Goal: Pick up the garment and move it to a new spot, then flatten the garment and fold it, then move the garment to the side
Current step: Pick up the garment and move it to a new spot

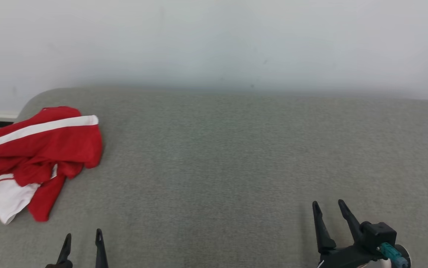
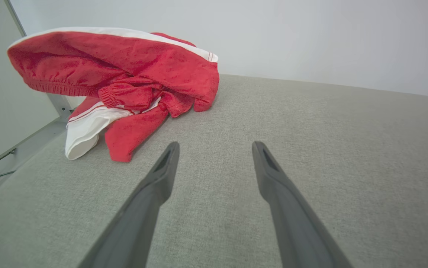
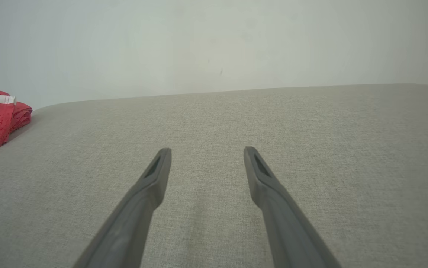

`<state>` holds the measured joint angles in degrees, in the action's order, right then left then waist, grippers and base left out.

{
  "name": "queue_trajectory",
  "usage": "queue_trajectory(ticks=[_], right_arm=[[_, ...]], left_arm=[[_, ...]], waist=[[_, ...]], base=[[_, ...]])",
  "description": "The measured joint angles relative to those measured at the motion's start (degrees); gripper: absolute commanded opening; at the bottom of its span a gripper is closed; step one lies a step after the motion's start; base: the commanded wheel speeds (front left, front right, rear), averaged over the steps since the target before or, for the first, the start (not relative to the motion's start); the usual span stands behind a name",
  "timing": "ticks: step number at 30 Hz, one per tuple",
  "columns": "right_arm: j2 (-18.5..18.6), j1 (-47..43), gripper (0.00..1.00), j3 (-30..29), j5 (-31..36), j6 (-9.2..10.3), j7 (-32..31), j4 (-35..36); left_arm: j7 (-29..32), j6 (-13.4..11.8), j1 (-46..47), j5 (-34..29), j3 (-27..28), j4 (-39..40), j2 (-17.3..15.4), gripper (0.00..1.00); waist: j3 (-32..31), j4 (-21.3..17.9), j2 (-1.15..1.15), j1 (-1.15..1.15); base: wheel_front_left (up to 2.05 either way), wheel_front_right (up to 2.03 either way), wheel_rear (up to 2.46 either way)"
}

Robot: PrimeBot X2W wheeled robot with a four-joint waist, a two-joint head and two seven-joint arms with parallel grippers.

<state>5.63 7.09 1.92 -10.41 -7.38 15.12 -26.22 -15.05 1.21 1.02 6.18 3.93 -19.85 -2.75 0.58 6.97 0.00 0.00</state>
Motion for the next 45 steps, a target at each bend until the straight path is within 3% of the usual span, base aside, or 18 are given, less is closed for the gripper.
queue_trajectory(ticks=[14, 28, 39, 45], right_arm=[[-0.91, 0.02, 1.0, 4.2, -0.82, -0.01, 0.01, -0.35], [-1.47, 0.05, 1.0, 4.86, -1.21, -0.01, 0.0, -0.42], [-0.54, 0.16, 1.0, 5.36, -1.22, -0.01, 0.0, -0.42], [0.62, 0.3, 1.0, 6.08, -1.27, -0.01, 0.0, -0.37]], left_arm=[[0.0, 0.29, -2.26, -0.49, 5.34, -0.13, 0.0, 1.0], [0.0, 0.38, -3.48, -0.46, 9.26, 0.65, -0.05, 1.0], [0.0, 0.88, -3.26, 1.2, 8.98, 0.3, -0.04, 1.0], [0.0, 3.46, -1.57, 2.02, 9.11, -1.68, -0.11, 1.0]], waist=[[-0.71, 10.56, 0.0, 0.0], [-0.64, 20.53, 0.0, 0.0], [0.75, 20.6, 0.0, 0.0], [1.5, 19.1, 0.0, 0.0]], base=[[0.0, 0.0, 0.0], [0.0, 0.0, 0.0], [0.0, 0.0, 0.0], [0.0, 0.0, 0.0]])
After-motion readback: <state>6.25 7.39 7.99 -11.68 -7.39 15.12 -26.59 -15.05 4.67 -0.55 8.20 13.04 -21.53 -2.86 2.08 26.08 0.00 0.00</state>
